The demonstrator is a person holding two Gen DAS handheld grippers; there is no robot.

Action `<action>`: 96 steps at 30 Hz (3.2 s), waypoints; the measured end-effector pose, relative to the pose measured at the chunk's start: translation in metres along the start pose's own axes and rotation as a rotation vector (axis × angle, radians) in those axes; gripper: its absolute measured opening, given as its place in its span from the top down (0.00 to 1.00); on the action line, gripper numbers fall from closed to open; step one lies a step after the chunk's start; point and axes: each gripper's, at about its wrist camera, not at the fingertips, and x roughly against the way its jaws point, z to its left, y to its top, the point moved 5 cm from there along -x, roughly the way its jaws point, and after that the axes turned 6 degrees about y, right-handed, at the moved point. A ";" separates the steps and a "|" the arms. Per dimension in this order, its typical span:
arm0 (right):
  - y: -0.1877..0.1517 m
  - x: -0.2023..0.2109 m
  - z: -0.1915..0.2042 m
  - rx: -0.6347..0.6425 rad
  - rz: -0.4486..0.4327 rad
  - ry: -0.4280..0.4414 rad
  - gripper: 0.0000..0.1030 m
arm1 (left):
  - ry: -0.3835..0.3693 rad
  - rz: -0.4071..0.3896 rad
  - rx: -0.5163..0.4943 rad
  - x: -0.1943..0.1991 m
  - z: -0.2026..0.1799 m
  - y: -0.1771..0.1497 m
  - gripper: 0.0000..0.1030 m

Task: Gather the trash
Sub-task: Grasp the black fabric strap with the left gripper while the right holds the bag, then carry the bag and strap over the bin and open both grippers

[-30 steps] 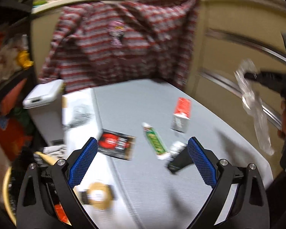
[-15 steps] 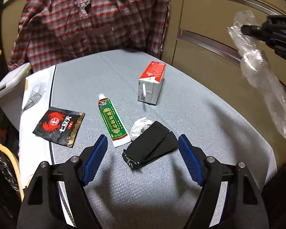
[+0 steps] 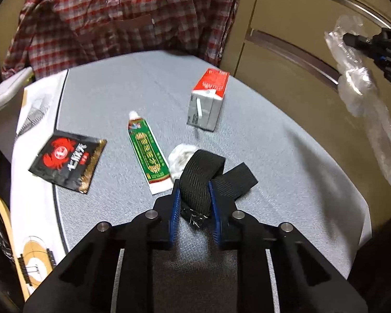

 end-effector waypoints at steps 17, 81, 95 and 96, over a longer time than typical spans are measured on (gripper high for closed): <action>0.000 0.013 0.004 -0.012 -0.027 0.011 0.97 | -0.113 -0.149 0.074 0.089 0.010 0.027 0.82; -0.156 -0.007 0.435 0.364 0.285 0.621 0.97 | 0.476 -0.190 0.472 0.244 0.330 -0.045 0.82; -0.179 -0.036 0.447 0.390 0.323 0.586 0.92 | 0.512 -0.133 0.470 0.223 0.341 -0.044 0.77; -0.180 -0.039 0.446 0.391 0.332 0.580 0.90 | 0.521 -0.130 0.474 0.223 0.342 -0.044 0.63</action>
